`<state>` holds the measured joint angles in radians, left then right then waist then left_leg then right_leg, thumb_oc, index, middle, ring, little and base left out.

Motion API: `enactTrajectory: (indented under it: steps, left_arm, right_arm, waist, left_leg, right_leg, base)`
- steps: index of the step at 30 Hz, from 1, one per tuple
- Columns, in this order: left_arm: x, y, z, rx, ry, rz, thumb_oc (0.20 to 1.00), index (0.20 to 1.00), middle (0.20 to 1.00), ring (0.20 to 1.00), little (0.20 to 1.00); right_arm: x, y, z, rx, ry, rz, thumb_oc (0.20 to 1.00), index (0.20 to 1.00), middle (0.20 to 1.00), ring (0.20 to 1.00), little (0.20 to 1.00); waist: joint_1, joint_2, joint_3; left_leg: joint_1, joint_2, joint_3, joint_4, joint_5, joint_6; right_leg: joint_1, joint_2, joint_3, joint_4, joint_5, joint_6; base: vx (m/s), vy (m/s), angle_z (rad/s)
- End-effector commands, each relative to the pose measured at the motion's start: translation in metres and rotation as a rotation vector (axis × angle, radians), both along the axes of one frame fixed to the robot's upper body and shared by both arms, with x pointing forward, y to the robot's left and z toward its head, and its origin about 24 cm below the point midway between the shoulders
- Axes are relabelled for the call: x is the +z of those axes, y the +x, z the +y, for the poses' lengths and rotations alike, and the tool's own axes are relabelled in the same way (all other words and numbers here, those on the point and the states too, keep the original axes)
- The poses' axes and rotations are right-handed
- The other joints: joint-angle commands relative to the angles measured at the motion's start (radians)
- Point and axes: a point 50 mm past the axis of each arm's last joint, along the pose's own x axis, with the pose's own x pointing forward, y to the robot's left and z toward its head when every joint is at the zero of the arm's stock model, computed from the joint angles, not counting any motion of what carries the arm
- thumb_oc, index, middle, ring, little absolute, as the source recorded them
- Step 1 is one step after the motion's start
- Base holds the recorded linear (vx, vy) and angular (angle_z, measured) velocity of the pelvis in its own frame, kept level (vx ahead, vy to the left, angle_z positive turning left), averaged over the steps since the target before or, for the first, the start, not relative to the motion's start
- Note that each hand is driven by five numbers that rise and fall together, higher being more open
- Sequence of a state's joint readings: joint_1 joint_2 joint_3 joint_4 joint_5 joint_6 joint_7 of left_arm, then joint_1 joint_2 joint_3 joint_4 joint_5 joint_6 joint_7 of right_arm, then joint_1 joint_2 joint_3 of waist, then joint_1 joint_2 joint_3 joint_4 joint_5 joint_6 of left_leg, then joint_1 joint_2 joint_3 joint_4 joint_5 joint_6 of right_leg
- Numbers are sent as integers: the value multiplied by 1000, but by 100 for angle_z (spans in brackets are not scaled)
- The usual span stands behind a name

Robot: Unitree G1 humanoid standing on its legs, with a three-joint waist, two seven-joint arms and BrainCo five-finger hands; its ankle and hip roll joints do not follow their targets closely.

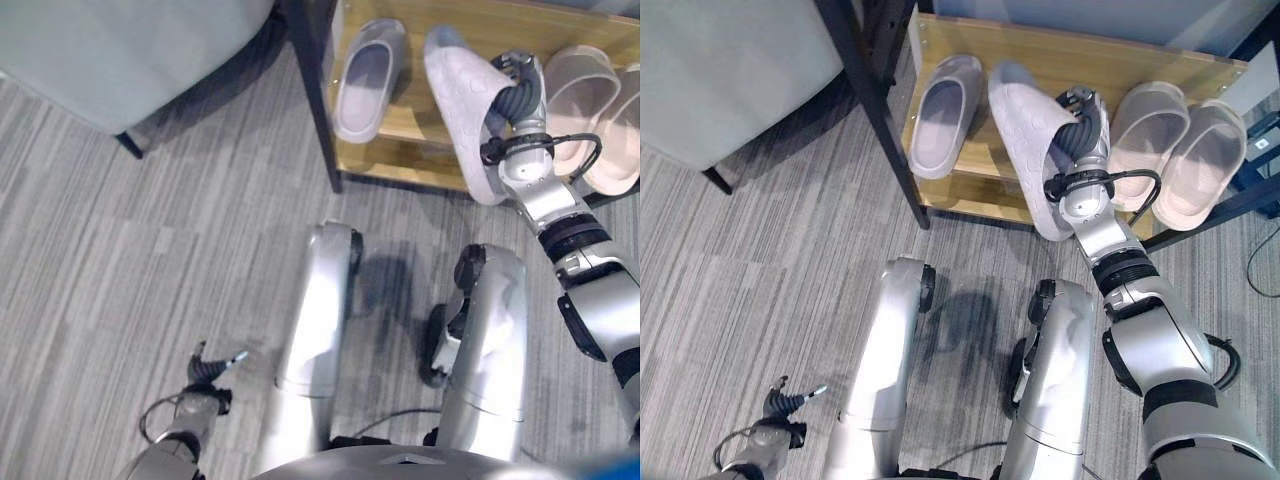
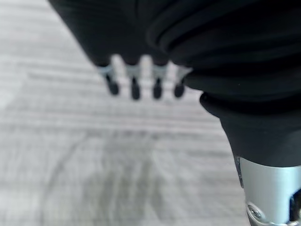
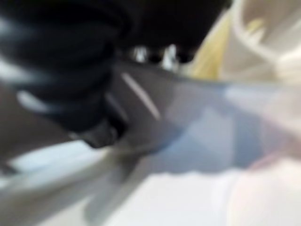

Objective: Arrange the slippers neatly on the shoe rack.

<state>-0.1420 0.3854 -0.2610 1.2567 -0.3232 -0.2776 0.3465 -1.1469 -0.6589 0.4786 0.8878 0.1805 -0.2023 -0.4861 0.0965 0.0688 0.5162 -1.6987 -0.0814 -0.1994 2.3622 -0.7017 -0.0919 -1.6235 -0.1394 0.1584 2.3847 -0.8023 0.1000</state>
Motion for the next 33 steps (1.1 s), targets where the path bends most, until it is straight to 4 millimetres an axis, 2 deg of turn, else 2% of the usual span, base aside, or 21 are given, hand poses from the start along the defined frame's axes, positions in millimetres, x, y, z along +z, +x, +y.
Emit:
enactTrajectory:
  steps: [1,2,4,7,9,10,11,12,15,16,23,26,33]
  left_arm:
    - [5,-3,9,6,9,-39,1000,1000,1000,1000,1000]
    - [6,-1,9,-7,-4,-44,1000,1000,1000,1000,1000]
    - [6,-1,8,-15,-9,-42,1000,1000,1000,1000,1000]
    - [3,3,-2,-68,-41,-25,1000,1000,1000,1000,1000]
    - [1,3,-4,-82,-47,-17,1000,1000,1000,1000,1000]
    - [0,5,-10,-104,-66,-12,1000,1000,1000,1000,1000]
    - [0,5,-10,-104,-66,-12,1000,1000,1000,1000,1000]
    - [-1,5,-13,-115,-72,-8,1000,1000,1000,1000,1000]
    - [-5,1,-14,-111,-117,26,1000,1000,1000,1000,1000]
    - [-11,-6,-15,-144,-120,89,1000,1000,1000,1000,1000]
    - [-17,-18,-18,-173,-136,144,1000,1000,1000,1000,1000]
    - [-20,-27,-19,-200,-130,179,1000,1000,1000,1000,1000]
    - [-24,-37,-20,-207,-131,220,1000,1000,1000,1000,1000]
  right_arm:
    - [54,-14,10,111,71,-204,200,200,200,200,200]
    - [66,-16,17,186,141,-233,200,200,200,200,200]
    - [69,-15,20,209,162,-235,200,200,200,200,200]
    - [78,-7,24,257,328,-222,200,200,200,200,200]
    - [79,-6,27,266,338,-214,200,200,200,200,200]
    - [79,-4,31,307,427,-220,200,200,200,200,200]
    - [79,-4,31,307,427,-220,200,200,200,200,200]
    - [78,-3,31,342,527,-237,200,200,200,200,200]
    - [79,0,32,374,643,-231,200,200,200,200,200]
    - [81,3,42,415,697,-211,200,200,200,200,200]
    - [79,10,40,361,742,-169,200,200,200,200,200]
    - [78,12,35,308,704,-132,200,200,200,200,200]
    - [80,15,38,245,639,-95,200,200,200,200,200]
  waist:
    - [39,2,4]
    - [37,10,4]
    - [36,12,4]
    - [40,17,3]
    - [40,18,3]
    - [42,20,3]
    - [41,20,3]
    - [44,21,3]
    - [49,22,3]
    - [54,20,3]
    - [69,18,4]
    - [81,12,4]
    - [93,3,4]
  left_leg:
    - [134,21,-6,-109,-53,147]
    - [132,19,-1,-76,-66,148]
    - [132,19,1,-71,-67,148]
    - [136,16,2,-71,-66,144]
    - [135,15,1,-72,-65,142]
    - [132,12,3,-75,-64,139]
    - [132,12,3,-75,-64,139]
    - [132,10,4,-74,-65,137]
    - [131,10,7,-73,-67,133]
    - [131,12,7,-66,-74,132]
    - [130,17,8,-54,-94,132]
    - [129,12,9,-55,-107,135]
    - [129,12,12,-58,-121,136]
  right_leg:
    - [73,29,86,-135,159,-67]
    - [72,33,97,-103,151,-67]
    - [75,31,98,-95,150,-68]
    - [89,27,110,-85,150,-67]
    - [90,27,113,-83,148,-69]
    - [92,22,114,-79,148,-70]
    - [92,22,114,-79,148,-70]
    - [96,20,118,-76,147,-71]
    - [102,16,116,-75,145,-75]
    - [109,12,121,-74,146,-76]
    - [112,12,125,-74,148,-79]
    - [109,10,131,-78,147,-81]
    - [117,5,122,-83,143,-93]
  base:
    - [59,47,-19]
    - [36,21,-5]
    - [38,21,-8]
    - [36,29,-6]
    - [7,20,1]
    - [15,39,4]
    - [18,45,5]
    - [11,22,4]
    - [15,64,4]
    - [18,102,3]
    - [15,66,0]
    - [7,51,-1]
    - [-3,39,0]
